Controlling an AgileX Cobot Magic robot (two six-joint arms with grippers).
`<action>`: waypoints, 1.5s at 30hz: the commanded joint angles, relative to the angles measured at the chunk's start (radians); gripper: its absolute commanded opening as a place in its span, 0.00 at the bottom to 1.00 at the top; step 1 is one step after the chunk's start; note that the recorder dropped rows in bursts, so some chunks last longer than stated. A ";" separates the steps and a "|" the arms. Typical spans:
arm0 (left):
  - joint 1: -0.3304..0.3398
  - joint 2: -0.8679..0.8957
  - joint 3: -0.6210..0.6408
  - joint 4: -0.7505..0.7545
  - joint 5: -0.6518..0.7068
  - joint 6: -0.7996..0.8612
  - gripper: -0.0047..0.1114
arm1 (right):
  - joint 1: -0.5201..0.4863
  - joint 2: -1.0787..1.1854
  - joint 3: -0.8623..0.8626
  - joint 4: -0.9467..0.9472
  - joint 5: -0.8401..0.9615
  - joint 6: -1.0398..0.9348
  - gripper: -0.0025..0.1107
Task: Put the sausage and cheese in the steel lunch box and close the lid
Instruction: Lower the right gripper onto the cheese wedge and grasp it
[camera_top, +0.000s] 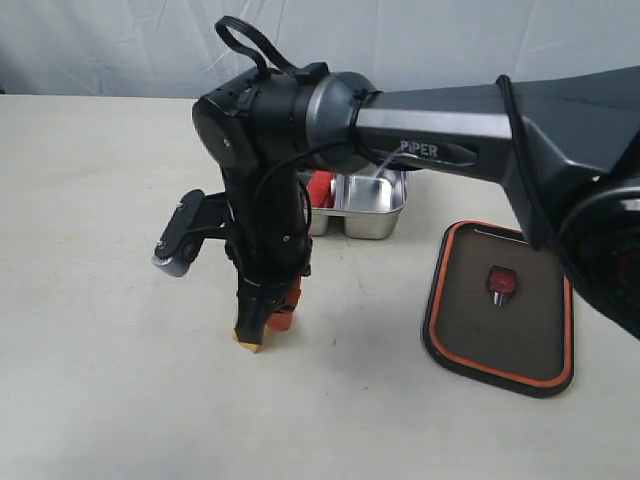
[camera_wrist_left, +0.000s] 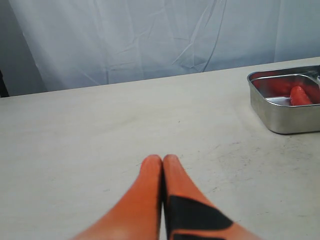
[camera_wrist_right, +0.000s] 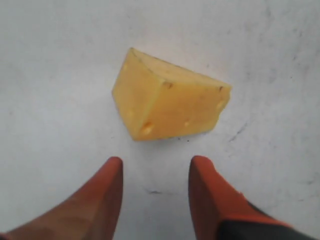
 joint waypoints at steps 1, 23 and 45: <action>-0.005 -0.004 0.002 0.000 -0.015 -0.001 0.04 | -0.003 -0.047 0.005 -0.008 0.001 -0.008 0.40; -0.005 -0.004 0.002 0.000 -0.015 -0.001 0.04 | -0.001 -0.060 0.005 0.263 0.001 -0.343 0.51; -0.005 -0.004 0.002 0.000 -0.015 -0.001 0.04 | -0.001 0.028 0.005 0.121 -0.100 -0.563 0.63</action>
